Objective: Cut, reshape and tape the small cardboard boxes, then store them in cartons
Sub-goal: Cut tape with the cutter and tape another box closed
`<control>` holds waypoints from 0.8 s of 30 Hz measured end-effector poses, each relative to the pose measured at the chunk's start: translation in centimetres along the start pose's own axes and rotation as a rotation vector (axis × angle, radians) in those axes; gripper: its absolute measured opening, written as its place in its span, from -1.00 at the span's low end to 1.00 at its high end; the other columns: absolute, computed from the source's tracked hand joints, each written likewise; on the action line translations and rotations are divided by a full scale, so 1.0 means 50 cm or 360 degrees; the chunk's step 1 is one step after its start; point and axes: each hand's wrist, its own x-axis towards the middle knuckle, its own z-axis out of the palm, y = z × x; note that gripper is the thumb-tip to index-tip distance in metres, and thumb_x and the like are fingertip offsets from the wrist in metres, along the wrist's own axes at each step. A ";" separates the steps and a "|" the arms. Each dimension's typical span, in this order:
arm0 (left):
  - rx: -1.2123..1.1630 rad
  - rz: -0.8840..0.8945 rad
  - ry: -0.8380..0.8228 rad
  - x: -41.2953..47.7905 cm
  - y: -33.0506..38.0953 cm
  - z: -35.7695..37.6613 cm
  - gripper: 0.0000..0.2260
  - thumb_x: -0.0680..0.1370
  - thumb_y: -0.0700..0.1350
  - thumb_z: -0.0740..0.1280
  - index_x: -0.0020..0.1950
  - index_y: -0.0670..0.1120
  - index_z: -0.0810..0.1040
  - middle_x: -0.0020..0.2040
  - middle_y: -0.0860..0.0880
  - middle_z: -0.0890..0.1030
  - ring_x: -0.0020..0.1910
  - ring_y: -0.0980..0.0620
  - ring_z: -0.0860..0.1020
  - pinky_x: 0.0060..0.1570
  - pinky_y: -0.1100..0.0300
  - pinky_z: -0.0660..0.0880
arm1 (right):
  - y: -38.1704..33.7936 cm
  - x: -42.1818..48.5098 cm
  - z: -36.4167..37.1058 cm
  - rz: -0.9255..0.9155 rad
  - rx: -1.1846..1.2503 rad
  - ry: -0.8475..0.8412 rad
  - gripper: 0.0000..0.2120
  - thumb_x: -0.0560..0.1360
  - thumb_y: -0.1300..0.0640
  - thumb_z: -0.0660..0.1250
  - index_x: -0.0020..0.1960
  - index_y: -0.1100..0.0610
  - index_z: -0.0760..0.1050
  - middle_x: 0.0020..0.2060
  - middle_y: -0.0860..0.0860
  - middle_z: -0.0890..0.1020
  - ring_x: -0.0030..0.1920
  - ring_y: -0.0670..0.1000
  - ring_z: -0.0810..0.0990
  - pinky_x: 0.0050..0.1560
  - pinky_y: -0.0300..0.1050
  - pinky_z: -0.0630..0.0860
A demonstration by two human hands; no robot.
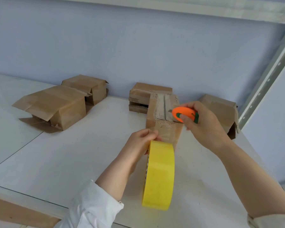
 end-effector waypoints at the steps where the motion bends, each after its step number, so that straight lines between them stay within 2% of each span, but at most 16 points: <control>1: -0.0022 0.0040 -0.0004 -0.006 0.000 0.000 -0.79 0.58 -0.04 0.24 -0.18 -0.08 0.57 -0.29 0.08 0.61 -0.31 0.15 0.52 -0.29 0.37 0.41 | 0.002 -0.002 -0.001 0.0075 0.0130 0.0009 -0.85 0.54 0.19 0.29 0.05 -0.01 0.41 -0.15 -0.11 0.51 -0.28 -0.06 0.51 -0.21 -0.36 0.43; 4: -0.0140 0.0210 -0.0002 -0.030 0.000 0.002 -0.80 0.57 -0.06 0.24 -0.16 -0.11 0.58 -0.27 0.03 0.65 -0.31 0.16 0.57 -0.28 0.41 0.45 | -0.008 -0.013 -0.004 0.0231 0.0514 0.0037 -0.88 0.55 0.18 0.27 0.06 0.03 0.45 -0.15 0.02 0.54 -0.38 -0.08 0.50 -0.07 -0.07 0.50; 6: -0.0209 0.0319 0.0025 -0.050 0.000 0.007 -0.81 0.55 -0.06 0.25 -0.18 -0.10 0.58 -0.27 0.00 0.66 -0.30 0.16 0.58 -0.25 0.38 0.47 | -0.023 -0.017 -0.001 0.0247 0.0630 -0.0034 -0.89 0.55 0.19 0.26 0.05 0.04 0.46 -0.12 0.08 0.56 -0.42 -0.09 0.47 -0.07 0.00 0.49; 8: -0.0218 0.0453 0.0081 -0.069 0.000 0.012 -0.81 0.50 -0.02 0.25 -0.19 -0.09 0.57 -0.29 0.00 0.65 -0.30 0.18 0.57 -0.25 0.39 0.46 | -0.042 -0.019 0.005 0.0250 0.0712 -0.0118 -0.89 0.55 0.20 0.26 0.06 0.06 0.48 -0.10 0.09 0.57 -0.40 -0.09 0.46 -0.13 -0.08 0.46; 13: -0.0118 0.0742 0.0341 -0.089 0.004 -0.008 -0.77 0.45 0.03 0.23 -0.19 -0.10 0.56 -0.31 0.04 0.65 -0.23 0.20 0.59 -0.13 0.43 0.44 | -0.095 -0.017 0.036 0.0201 0.0829 -0.0252 -0.85 0.54 0.20 0.28 0.10 0.07 0.48 -0.14 -0.04 0.52 -0.35 -0.10 0.44 -0.29 -0.30 0.43; 19: -0.0056 0.0813 0.0433 -0.068 0.031 -0.096 -0.82 0.53 -0.06 0.23 -0.20 -0.08 0.56 -0.31 0.04 0.64 -0.21 0.16 0.60 -0.15 0.41 0.45 | -0.164 0.020 0.116 0.0084 0.0744 -0.0332 -0.82 0.54 0.20 0.27 0.14 0.11 0.47 -0.11 -0.05 0.52 -0.29 -0.13 0.43 -0.32 -0.35 0.40; 21: -0.0051 0.0803 0.0421 -0.058 0.040 -0.130 -0.82 0.53 -0.05 0.23 -0.20 -0.06 0.56 -0.30 0.03 0.64 -0.22 0.16 0.59 -0.14 0.39 0.44 | -0.181 0.033 0.144 0.0090 0.0793 -0.0394 -0.86 0.55 0.14 0.27 0.09 0.11 0.48 -0.14 -0.05 0.54 -0.31 -0.14 0.43 -0.34 -0.37 0.37; 24: -0.0033 0.0736 0.0393 -0.033 0.048 -0.193 -0.82 0.55 -0.07 0.23 -0.20 -0.04 0.56 -0.30 0.03 0.65 -0.23 0.17 0.58 -0.11 0.30 0.43 | -0.203 0.054 0.192 0.0044 0.0806 -0.0446 -0.80 0.49 0.00 0.32 0.06 0.07 0.49 -0.18 -0.14 0.56 -0.30 -0.24 0.48 -0.25 -0.41 0.39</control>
